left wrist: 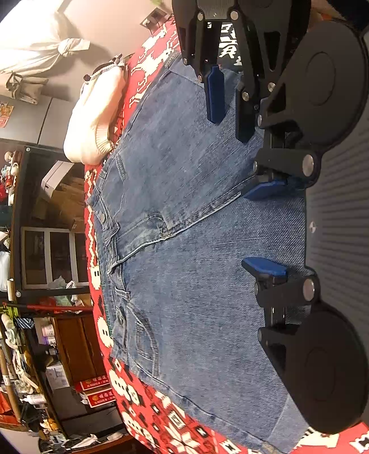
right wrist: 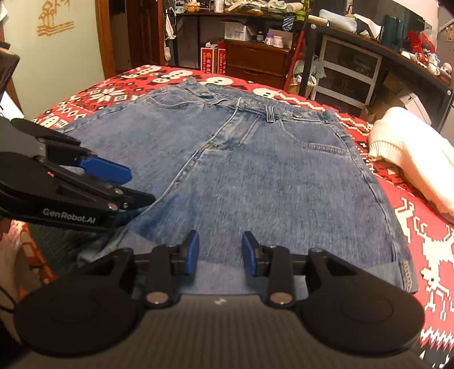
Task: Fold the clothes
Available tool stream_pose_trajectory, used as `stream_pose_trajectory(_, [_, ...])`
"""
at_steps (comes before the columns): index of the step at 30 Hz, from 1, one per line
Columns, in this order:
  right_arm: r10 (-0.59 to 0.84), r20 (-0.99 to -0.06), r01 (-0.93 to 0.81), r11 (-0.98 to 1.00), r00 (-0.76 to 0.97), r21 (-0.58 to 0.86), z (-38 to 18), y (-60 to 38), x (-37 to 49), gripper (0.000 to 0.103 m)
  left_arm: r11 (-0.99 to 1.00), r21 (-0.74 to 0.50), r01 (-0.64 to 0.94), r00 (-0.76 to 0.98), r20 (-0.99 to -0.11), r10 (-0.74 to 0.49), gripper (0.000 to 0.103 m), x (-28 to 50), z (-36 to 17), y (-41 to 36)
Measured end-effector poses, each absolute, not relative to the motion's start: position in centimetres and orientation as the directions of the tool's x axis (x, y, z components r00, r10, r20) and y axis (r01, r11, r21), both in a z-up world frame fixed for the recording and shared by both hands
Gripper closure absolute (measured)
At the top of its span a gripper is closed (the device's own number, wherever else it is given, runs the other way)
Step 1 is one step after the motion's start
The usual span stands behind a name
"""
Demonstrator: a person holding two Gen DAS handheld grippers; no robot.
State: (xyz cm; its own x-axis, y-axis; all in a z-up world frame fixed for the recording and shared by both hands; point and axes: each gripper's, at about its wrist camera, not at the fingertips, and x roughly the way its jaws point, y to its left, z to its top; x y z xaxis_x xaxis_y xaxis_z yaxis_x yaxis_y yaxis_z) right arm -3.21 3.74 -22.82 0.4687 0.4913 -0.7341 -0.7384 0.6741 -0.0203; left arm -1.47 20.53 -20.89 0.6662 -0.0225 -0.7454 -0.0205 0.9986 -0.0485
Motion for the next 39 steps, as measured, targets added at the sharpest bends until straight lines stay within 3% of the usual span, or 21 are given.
stream_pose_trajectory(11, [0.505, -0.737, -0.758, 0.652, 0.449, -0.016, -22.5, 3.9, -4.4, 0.065, 0.998, -0.067, -0.017, 0.667, -0.744, -0.038, 0.059, -2.4, -20.1, 20.3])
stream_pose_trajectory(20, [0.486, -0.735, -0.765, 0.64, 0.473, -0.069, -22.1, 4.6, -2.8, 0.065, 0.997, 0.04, 0.06, 0.648, -0.762, -0.008, 0.054, -1.6, -20.5, 20.6])
stream_pose_trajectory(27, [0.519, -0.743, -0.811, 0.583, 0.424, -0.056, -22.6, 5.3, -4.4, 0.066, 0.999, -0.012, 0.042, 0.633, -0.773, -0.036, 0.06, -1.9, -20.4, 20.9])
stream_pose_trajectory(33, [0.533, -0.747, -0.809, 0.588, 0.398, -0.011, -22.3, 5.3, -4.3, 0.066, 0.999, -0.039, 0.02, 0.643, -0.765, -0.043, 0.059, -1.8, -19.8, 21.6])
stream_pose_trajectory(39, [0.5, -0.73, -0.754, 0.656, 0.466, -0.032, -21.7, 3.6, -2.0, 0.066, 1.0, -0.03, 0.007, 0.657, -0.753, -0.027, 0.059, -1.2, -19.4, 22.4])
